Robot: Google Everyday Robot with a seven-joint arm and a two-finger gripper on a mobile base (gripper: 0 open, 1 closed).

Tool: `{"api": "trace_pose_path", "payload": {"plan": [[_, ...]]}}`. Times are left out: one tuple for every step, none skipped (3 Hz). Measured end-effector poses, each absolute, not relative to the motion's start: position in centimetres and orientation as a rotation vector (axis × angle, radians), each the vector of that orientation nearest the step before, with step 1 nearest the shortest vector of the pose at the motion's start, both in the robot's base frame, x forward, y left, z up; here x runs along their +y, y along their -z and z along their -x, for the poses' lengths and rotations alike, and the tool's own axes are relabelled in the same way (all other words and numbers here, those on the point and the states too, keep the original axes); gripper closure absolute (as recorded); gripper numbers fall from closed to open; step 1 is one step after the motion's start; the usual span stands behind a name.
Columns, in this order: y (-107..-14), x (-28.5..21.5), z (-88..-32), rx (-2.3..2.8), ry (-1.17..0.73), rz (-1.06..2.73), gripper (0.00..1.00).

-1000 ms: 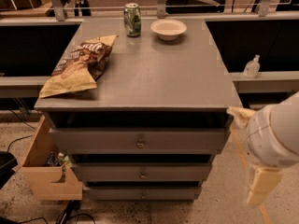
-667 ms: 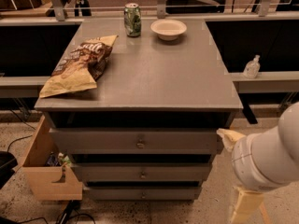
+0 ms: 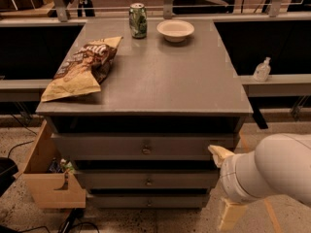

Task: Open top drawer

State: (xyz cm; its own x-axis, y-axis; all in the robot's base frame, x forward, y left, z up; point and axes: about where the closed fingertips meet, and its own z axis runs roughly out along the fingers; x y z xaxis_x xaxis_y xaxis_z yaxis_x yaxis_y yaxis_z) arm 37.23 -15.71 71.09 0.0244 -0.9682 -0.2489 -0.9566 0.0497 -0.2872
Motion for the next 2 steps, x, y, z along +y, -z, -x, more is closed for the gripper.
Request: {"api": "trace_pose_path", "payload": {"plan": [[-69.4, -14.8, -39.3, 1.928, 0.047, 1.948, 0.0], [-68.4, -14.3, -41.4, 1.915, 0.071, 1.961, 0.0]]}}
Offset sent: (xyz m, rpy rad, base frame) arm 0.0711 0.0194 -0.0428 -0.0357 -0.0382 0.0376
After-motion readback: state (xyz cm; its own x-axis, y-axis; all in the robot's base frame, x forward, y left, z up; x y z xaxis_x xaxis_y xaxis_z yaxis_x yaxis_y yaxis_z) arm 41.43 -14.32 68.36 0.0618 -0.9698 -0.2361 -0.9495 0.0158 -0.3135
